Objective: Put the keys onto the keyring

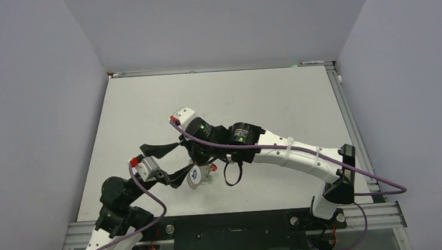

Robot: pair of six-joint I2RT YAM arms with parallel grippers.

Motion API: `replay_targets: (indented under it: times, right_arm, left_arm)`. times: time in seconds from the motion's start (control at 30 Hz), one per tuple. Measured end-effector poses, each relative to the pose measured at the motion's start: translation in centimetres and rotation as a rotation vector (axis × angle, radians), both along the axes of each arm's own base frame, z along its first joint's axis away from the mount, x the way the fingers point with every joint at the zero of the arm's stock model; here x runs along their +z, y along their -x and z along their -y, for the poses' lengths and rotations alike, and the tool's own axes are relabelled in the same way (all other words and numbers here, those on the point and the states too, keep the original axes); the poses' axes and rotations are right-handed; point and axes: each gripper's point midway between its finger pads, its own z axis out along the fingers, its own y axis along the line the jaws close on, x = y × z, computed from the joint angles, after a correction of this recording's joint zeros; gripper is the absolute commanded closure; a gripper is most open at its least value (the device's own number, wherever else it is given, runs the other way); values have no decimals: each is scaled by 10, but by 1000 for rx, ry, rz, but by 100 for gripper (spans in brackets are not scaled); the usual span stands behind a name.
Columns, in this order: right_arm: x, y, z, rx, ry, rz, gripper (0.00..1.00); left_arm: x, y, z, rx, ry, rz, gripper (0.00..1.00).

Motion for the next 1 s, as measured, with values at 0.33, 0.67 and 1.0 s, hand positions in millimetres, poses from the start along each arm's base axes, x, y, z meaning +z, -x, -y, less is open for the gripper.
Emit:
replay_targets:
  times: [0.33, 0.67, 1.0]
  right_arm:
    - [13, 4, 0, 3, -79, 10, 95]
    - [34, 3, -5, -13, -177, 35, 95]
    - [34, 5, -10, -7, -193, 39, 95]
  left_arm:
    - [1, 0, 7, -37, 3, -7, 29]
    - [-4, -5, 9, -33, -3, -32, 39]
    - [-14, -13, 11, -22, -31, -65, 57]
